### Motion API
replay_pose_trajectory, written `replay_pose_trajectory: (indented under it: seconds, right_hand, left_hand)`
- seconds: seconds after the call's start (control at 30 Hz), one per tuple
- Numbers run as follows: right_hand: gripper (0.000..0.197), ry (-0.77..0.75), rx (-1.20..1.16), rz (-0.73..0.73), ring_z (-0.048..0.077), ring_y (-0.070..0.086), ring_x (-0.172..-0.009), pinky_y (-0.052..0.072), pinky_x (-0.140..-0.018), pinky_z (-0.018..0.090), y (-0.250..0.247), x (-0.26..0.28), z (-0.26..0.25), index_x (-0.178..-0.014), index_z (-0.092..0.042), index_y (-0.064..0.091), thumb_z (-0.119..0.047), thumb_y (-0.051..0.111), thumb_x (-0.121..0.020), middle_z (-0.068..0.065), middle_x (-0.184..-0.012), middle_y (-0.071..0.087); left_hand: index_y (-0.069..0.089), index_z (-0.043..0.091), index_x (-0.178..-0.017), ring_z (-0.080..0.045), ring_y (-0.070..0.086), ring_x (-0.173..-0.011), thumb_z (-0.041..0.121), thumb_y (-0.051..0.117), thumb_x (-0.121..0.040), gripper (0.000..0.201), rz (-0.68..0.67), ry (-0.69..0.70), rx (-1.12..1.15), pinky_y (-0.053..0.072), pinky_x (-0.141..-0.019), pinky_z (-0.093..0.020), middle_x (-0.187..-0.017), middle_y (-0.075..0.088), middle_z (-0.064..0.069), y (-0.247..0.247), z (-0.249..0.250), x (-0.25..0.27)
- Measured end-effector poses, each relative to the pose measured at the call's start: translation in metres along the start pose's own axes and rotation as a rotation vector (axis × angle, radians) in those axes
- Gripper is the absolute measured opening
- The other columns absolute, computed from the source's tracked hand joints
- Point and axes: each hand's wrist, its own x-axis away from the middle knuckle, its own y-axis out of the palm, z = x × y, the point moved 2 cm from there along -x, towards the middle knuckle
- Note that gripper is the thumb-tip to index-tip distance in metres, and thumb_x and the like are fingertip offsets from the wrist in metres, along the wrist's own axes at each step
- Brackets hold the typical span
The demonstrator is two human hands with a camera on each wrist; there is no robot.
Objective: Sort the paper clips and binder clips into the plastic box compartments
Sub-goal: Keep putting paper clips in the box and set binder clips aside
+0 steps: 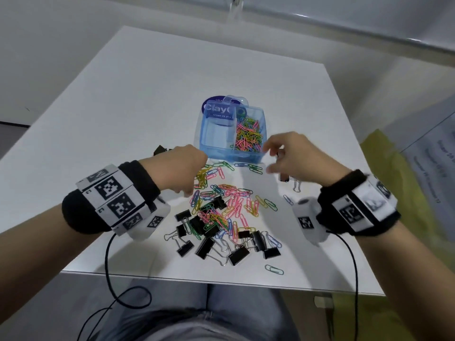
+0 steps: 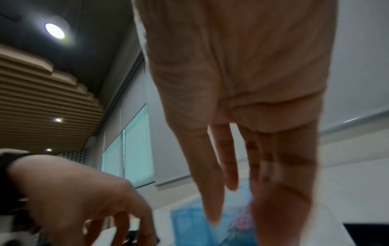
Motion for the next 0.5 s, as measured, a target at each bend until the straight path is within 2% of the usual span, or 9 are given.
replay_pose_trajectory:
  seconds: [0.07, 0.13, 0.2, 0.3, 0.4, 0.43, 0.5]
  right_hand:
    - [0.046, 0.084, 0.099, -0.223, 0.016, 0.061, -0.051, 0.049, -0.041, 0.024, 0.017, 0.021, 0.006, -0.111, -0.02, 0.053, -0.005, 0.075, -0.073, 0.004, -0.103, 0.05]
    - [0.056, 0.118, 0.227, -0.356, 0.019, 0.06, -0.059, 0.053, -0.049, 0.031, 0.034, 0.036, 0.011, -0.119, -0.017, 0.046, -0.006, 0.074, -0.072, 0.003, -0.108, 0.043]
    - [0.056, 0.076, 0.303, -0.343, 0.014, 0.052, -0.06, 0.043, -0.048, 0.027, 0.047, 0.041, 0.012, -0.121, -0.014, 0.044, -0.009, 0.072, -0.073, 0.005, -0.109, 0.042]
    - [0.043, -0.071, 0.258, -0.243, 0.006, 0.04, -0.058, 0.03, -0.048, 0.016, 0.058, 0.035, -0.003, -0.12, -0.011, 0.05, -0.01, 0.067, -0.08, 0.01, -0.115, 0.047]
    - [0.044, -0.154, 0.228, -0.218, 0.01, 0.043, -0.068, 0.034, -0.059, 0.018, 0.056, 0.033, -0.012, -0.12, -0.014, 0.053, -0.015, 0.069, -0.079, 0.008, -0.114, 0.051]
    - [0.048, -0.153, 0.233, -0.219, 0.01, 0.044, -0.073, 0.037, -0.065, 0.021, 0.052, 0.038, -0.012, -0.12, -0.018, 0.052, -0.019, 0.072, -0.077, 0.005, -0.113, 0.049]
    - [0.057, -0.121, 0.249, -0.254, 0.01, 0.046, -0.074, 0.042, -0.072, 0.03, 0.042, 0.054, -0.009, -0.119, -0.023, 0.047, -0.027, 0.078, -0.07, 0.0, -0.11, 0.046]
  left_hand:
    - [0.053, 0.008, -0.103, -0.016, 0.059, -0.055, 0.008, 0.077, -0.071, 0.04, -0.004, 0.019, -0.06, 0.046, -0.05, -0.026, -0.1, 0.058, -0.01, 0.006, 0.005, -0.002]
    - [0.052, 0.007, -0.105, -0.016, 0.052, -0.062, 0.006, 0.073, -0.074, 0.038, 0.044, 0.06, -0.093, 0.039, -0.051, -0.026, -0.102, 0.055, -0.011, 0.01, 0.011, -0.004]
    - [0.053, 0.005, -0.108, -0.021, 0.051, -0.076, 0.006, 0.069, -0.075, 0.037, 0.088, 0.118, -0.095, 0.037, -0.057, -0.028, -0.102, 0.056, -0.012, 0.013, 0.018, -0.008]
    - [0.056, 0.004, -0.108, -0.024, 0.055, -0.082, 0.004, 0.065, -0.077, 0.033, 0.133, 0.186, -0.023, 0.041, -0.061, -0.032, -0.097, 0.057, -0.01, 0.013, 0.029, -0.014]
    - [0.056, 0.009, -0.109, -0.022, 0.056, -0.079, 0.019, 0.07, -0.081, 0.034, 0.159, 0.194, 0.074, 0.042, -0.064, -0.031, -0.101, 0.057, -0.007, 0.005, 0.027, -0.01]
    - [0.055, 0.012, -0.109, -0.02, 0.059, -0.073, 0.023, 0.072, -0.08, 0.035, 0.158, 0.183, 0.12, 0.045, -0.063, -0.032, -0.103, 0.057, -0.006, 0.0, 0.023, -0.005]
    - [0.051, 0.019, -0.103, -0.017, 0.065, -0.059, 0.027, 0.079, -0.075, 0.04, 0.105, 0.132, 0.224, 0.053, -0.059, -0.034, -0.102, 0.056, -0.001, -0.006, 0.012, 0.012]
